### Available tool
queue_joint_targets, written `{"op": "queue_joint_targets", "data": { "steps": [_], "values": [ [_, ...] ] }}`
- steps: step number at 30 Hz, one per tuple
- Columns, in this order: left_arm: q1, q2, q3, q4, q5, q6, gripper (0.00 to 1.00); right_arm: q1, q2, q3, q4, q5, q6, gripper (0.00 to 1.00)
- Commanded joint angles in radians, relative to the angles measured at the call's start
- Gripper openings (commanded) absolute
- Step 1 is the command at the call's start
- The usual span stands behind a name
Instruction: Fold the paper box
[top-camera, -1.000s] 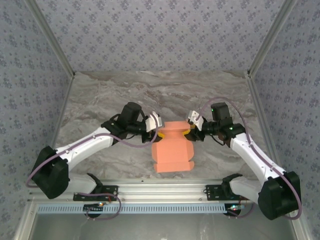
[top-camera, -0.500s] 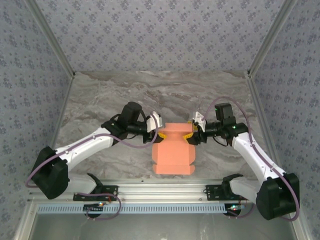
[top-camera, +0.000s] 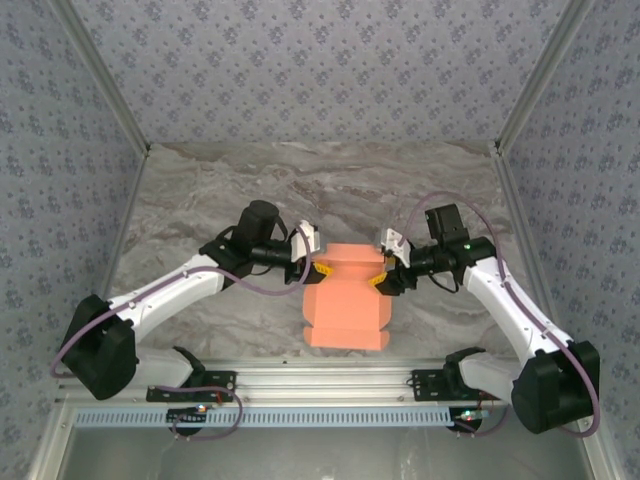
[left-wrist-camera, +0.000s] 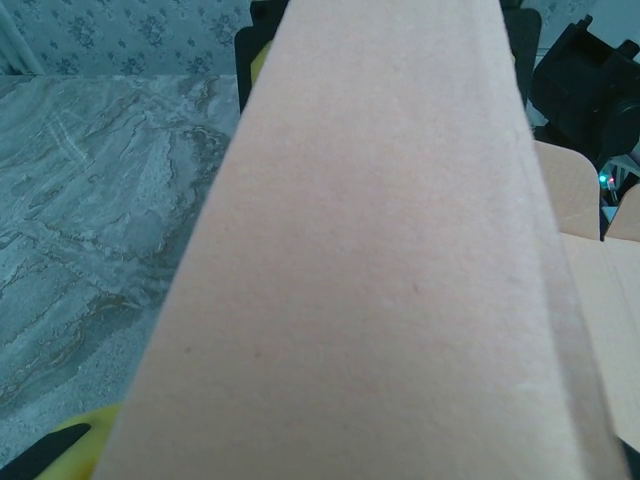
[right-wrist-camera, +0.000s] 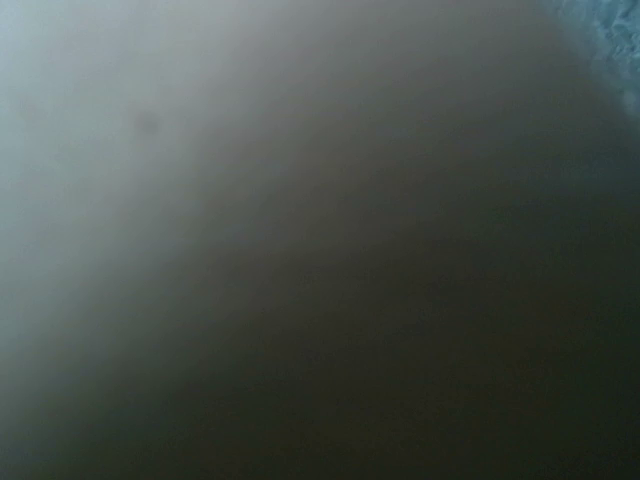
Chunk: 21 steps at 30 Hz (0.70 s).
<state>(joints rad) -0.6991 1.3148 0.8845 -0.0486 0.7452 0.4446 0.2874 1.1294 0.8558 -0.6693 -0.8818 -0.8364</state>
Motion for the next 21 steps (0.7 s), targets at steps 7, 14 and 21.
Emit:
{"op": "queue_joint_targets", "data": {
  "steps": [7,14,21],
  "values": [
    [0.012,-0.028,-0.021,0.081,0.063,-0.030,0.11,0.016,0.004,-0.003,0.038,0.089,0.037,0.48],
    [0.010,-0.011,-0.021,0.087,0.081,-0.043,0.10,0.021,-0.112,-0.152,0.383,0.159,0.178,0.33],
    [0.010,0.013,-0.018,0.104,0.053,-0.067,0.11,0.022,-0.150,-0.182,0.444,0.193,0.226,0.33]
  ]
}}
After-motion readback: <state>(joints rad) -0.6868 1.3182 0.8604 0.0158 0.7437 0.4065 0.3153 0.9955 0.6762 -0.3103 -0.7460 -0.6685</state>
